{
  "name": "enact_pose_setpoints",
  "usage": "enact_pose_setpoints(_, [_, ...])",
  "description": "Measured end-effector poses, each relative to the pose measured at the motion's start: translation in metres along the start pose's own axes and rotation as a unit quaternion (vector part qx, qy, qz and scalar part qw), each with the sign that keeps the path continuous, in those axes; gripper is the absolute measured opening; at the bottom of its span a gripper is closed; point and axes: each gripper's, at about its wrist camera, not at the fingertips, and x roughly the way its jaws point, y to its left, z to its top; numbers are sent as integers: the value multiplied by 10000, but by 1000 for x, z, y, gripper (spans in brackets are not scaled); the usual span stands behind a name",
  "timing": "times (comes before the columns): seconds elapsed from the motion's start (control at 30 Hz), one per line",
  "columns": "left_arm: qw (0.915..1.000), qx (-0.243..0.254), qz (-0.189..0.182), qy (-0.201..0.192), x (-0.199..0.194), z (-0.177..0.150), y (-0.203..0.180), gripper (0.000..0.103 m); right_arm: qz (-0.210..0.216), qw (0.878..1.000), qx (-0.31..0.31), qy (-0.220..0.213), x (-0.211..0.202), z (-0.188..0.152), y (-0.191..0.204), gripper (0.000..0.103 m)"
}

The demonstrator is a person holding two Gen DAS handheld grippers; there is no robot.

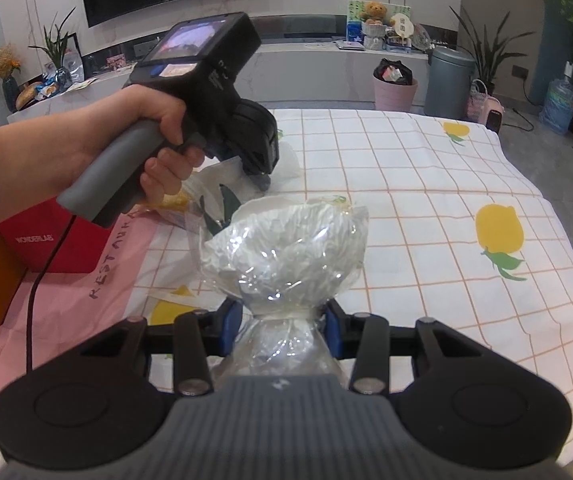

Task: Organize soft objects
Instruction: 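Grasp the white mesh bag with the left tool while the right tool holds the bundle, then carry the mesh bag and wrapped bundle with both tools to the orange box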

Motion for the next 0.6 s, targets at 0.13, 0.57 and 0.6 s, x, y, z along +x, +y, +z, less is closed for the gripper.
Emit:
enact_pose_setpoints(0.13, [9999, 99, -90, -44, -16, 0, -7, 2, 17, 10000, 2, 22, 2, -1, 0, 42])
enact_pose_setpoints(0.57, [9960, 177, -332, -808, -133, -16, -21, 2, -208, 9997, 40, -112, -11, 1, 6, 42])
enact_pose_setpoints(0.6, [9954, 205, -355, -871, -144, -21, -20, 2, -252, 9996, 49, -113, -13, 1, 8, 42])
